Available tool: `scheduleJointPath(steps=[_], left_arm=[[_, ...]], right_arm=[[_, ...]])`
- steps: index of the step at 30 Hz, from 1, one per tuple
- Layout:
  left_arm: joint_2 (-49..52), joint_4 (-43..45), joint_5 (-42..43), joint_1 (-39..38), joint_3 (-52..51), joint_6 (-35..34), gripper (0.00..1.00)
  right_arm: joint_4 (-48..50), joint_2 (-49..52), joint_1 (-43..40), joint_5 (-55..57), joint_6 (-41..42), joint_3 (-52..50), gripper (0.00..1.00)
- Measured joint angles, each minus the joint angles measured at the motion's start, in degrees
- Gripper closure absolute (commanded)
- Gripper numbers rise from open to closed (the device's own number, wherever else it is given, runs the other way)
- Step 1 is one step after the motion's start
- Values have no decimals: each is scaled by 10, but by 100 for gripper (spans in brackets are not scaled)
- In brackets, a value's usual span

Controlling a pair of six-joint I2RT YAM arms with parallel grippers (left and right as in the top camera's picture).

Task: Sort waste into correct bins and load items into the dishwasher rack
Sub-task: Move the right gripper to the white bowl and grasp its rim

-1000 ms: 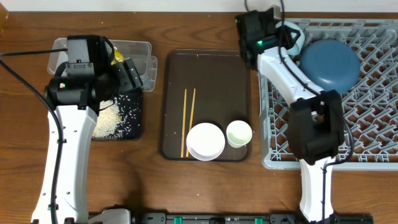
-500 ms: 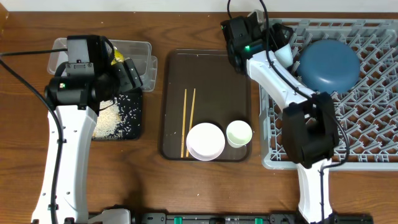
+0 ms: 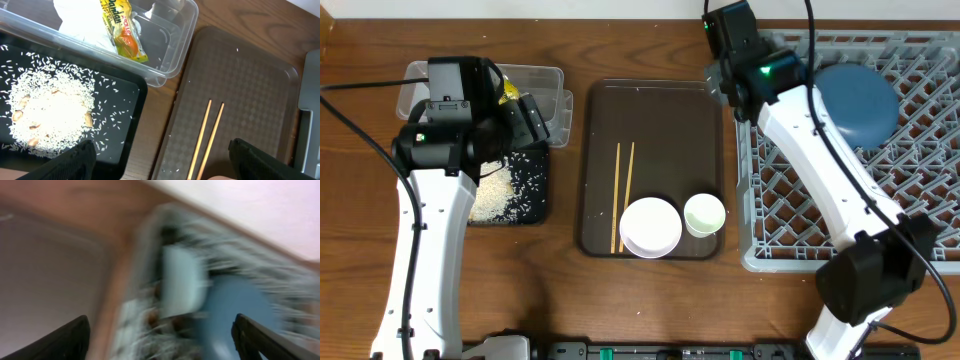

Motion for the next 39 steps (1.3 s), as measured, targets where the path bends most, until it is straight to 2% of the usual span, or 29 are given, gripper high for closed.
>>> scheduleJointPath(steps=[6,13,19,24,35,37,39], left_arm=[[0,0,0,0,0,0,12],[0,0,0,0,0,0,12],[0,0,0,0,0,0,12],[0,0,0,0,0,0,13],[0,0,0,0,0,0,12],[0,0,0,0,0,0,12],[0,0,0,0,0,0,12]], right_arm=[[-68,0,0,-227,9,0,12],[-91,0,7,-361,15,-5,17],[-84,0,49,-393,-14,-73,20],[-55,1,87,-406,-36,-139,33],[-5,18,113,-412,-45,-225,44],[-5,32,113,-412,-47,-225,49],[-4,51,113,-412,-48,-225,61]])
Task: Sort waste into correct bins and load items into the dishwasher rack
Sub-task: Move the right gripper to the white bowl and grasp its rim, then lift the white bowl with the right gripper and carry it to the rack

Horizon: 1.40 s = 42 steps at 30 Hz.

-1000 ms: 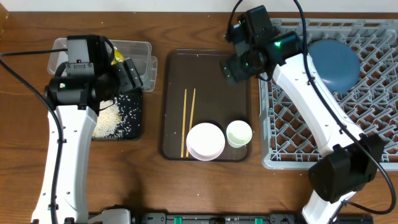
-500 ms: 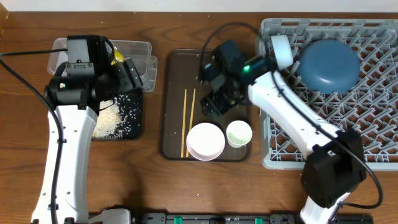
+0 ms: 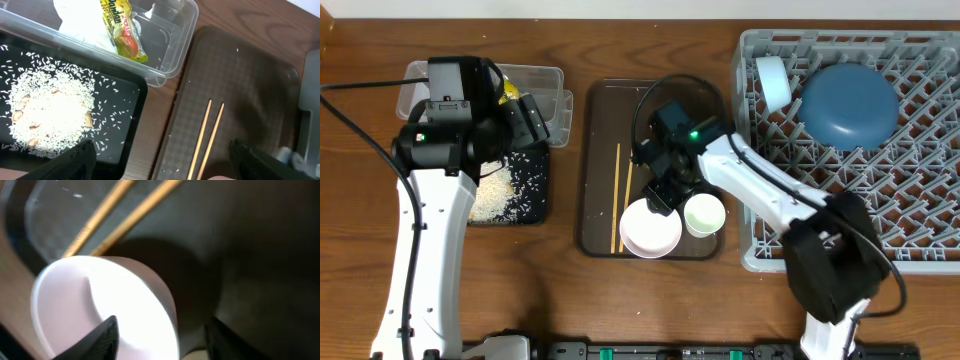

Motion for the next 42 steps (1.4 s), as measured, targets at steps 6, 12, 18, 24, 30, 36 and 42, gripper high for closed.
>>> scheduleJointPath(steps=[6,12,18,24,30,36,42], left_arm=[[0,0,0,0,0,0,12],[0,0,0,0,0,0,12],[0,0,0,0,0,0,12],[0,0,0,0,0,0,12],[0,0,0,0,0,0,12],[0,0,0,0,0,0,12],[0,0,0,0,0,0,12]], right_arm=[[5,26,0,1,1,-5,97],[-11,26,-2,1,11,14,99],[-96,26,-21,24,40,149,99],[-212,19,-68,152,111,318,99],[-395,-1,-118,433,274,409,99],[-449,-8,-133,591,374,390,99],[-449,-7,-136,685,411,313,99]])
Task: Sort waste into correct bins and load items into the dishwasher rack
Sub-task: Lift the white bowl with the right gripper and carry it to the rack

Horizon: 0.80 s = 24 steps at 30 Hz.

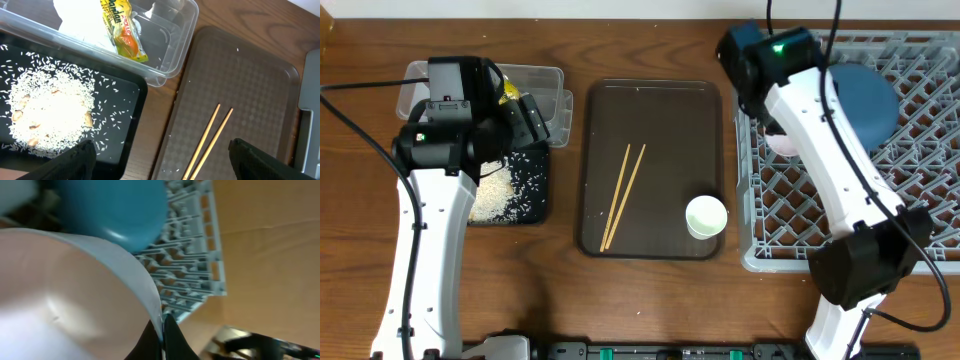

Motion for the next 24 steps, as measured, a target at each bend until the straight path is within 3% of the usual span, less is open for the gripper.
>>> scheduleJointPath(steps=[7,16,20,24], left_arm=[[0,0,0,0,0,0,12],[0,0,0,0,0,0,12],[0,0,0,0,0,0,12],[0,0,0,0,0,0,12]], right_arm=[[0,0,-35,62,16,-44,99],[6,0,-54,42,51,-60,99],[18,0,-59,-8,46,-22,99],[26,-2,-80,-57,-12,80,99]])
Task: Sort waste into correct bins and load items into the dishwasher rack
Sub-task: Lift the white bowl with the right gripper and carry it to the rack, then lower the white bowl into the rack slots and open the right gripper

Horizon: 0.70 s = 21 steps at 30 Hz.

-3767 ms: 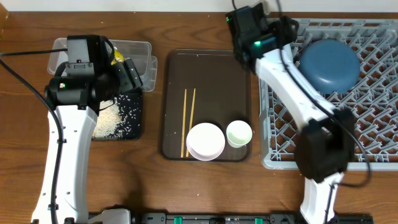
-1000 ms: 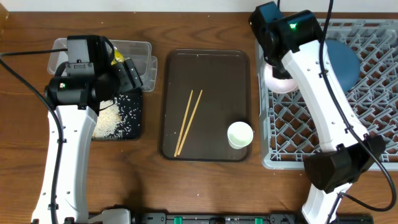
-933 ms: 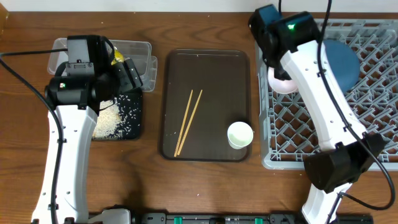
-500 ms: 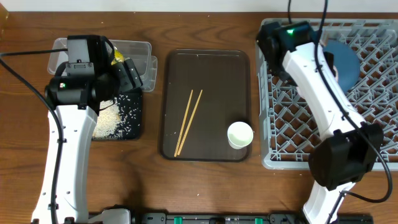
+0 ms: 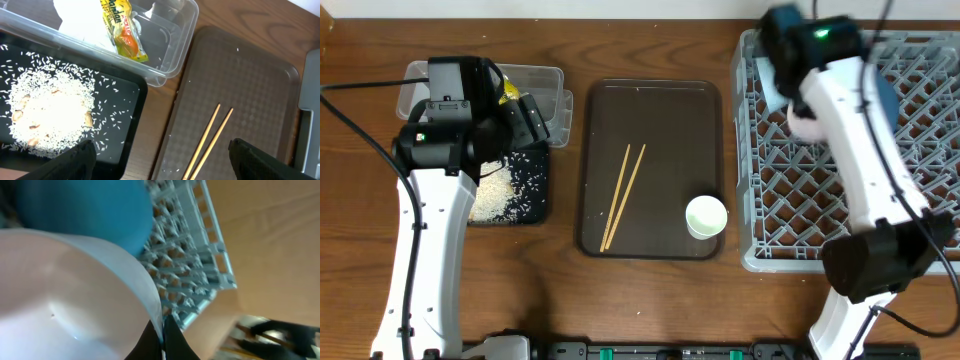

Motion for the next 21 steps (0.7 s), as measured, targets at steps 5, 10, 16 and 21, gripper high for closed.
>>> scheduleJointPath(steps=[5,10,16,21], left_arm=[[0,0,0,0,0,0,12],[0,0,0,0,0,0,12],[0,0,0,0,0,0,12],[0,0,0,0,0,0,12]], right_arm=[[-2,-16,-60,-63,-85,132,99],[-9,-43,-114,-78,-124,173,99],[-22,-22,-95,-71,-133,137,99],[-22,18,-68,-51,-127,55,99]])
